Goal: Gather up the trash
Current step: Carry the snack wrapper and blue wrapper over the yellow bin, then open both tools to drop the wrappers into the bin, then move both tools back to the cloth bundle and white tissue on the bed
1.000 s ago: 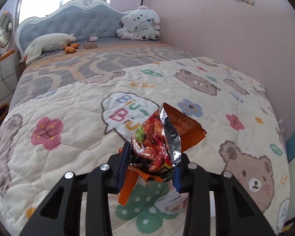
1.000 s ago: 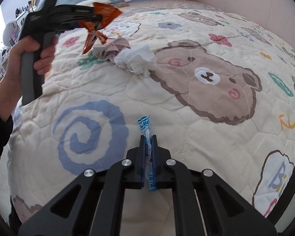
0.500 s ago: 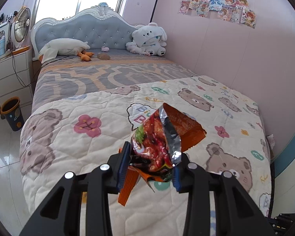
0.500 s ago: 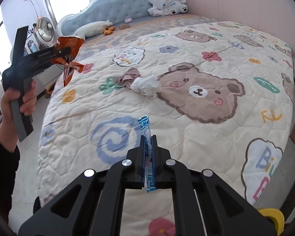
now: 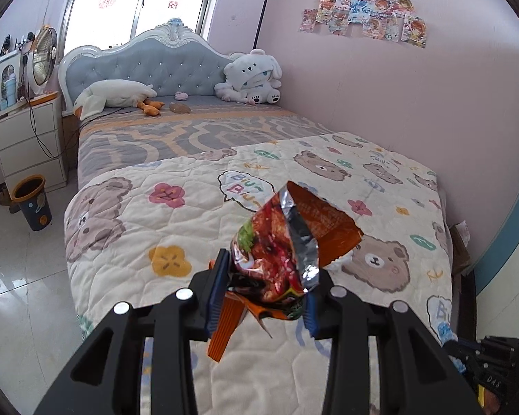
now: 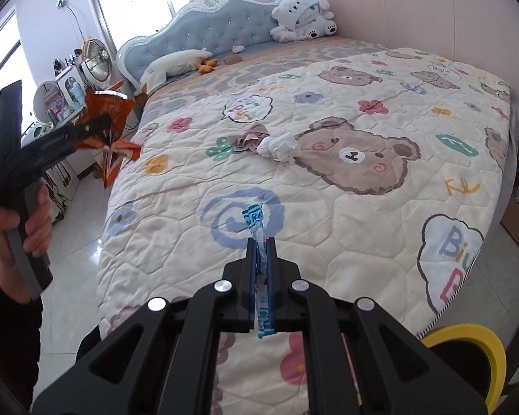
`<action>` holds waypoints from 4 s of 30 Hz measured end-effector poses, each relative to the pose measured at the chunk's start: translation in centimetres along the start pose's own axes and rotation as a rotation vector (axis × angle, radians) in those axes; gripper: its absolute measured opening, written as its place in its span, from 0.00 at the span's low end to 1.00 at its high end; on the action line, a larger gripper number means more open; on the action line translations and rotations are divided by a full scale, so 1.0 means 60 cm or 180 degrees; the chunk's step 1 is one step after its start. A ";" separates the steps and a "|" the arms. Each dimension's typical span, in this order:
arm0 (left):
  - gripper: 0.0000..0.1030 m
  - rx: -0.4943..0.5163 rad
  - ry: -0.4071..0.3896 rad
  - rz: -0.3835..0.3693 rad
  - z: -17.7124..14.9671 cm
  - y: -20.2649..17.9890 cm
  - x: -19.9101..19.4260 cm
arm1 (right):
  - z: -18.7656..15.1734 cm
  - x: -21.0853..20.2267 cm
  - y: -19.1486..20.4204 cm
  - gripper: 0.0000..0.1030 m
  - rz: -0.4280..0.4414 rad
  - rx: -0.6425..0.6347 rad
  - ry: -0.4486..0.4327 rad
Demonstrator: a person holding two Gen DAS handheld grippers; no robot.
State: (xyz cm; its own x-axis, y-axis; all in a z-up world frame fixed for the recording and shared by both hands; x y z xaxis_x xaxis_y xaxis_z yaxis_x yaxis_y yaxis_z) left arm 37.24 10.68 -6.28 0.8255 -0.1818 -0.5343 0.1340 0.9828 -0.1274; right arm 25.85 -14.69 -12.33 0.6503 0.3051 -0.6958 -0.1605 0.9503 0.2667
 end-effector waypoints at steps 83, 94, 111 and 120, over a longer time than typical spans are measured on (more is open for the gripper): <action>0.36 0.1064 0.0591 -0.1619 -0.302 -0.624 -0.127 | -0.292 -0.276 -0.362 0.06 -0.0396 0.1057 -0.0105; 0.51 0.0897 0.0664 -0.1632 -0.298 -0.611 -0.121 | -0.308 -0.290 -0.375 0.32 -0.0486 0.1137 -0.0076; 0.72 0.0594 0.0531 -0.1380 -0.244 -0.520 -0.097 | -0.225 -0.294 -0.341 0.42 -0.0470 0.0920 -0.0282; 0.73 0.0360 0.0468 -0.1053 -0.205 -0.415 -0.060 | -0.171 -0.220 -0.291 0.43 -0.0303 0.0737 -0.0195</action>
State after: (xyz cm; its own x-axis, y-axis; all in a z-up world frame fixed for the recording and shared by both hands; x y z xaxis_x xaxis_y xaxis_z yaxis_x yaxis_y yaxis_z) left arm 24.20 -13.55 -11.47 0.6412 -0.4847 -0.5949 0.4466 0.8661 -0.2244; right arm 12.45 -34.68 -14.67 0.6992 0.2039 -0.6853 0.0733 0.9330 0.3524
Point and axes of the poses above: each gripper's, at about its wrist camera, not at the fingertips, and x roughly the way its jaws point, y to its left, z to its top, the point moved 10 cm from there along x, roughly the way its jaws point, and after that the axes turned 4 degrees about x, right-handed, at the moved point
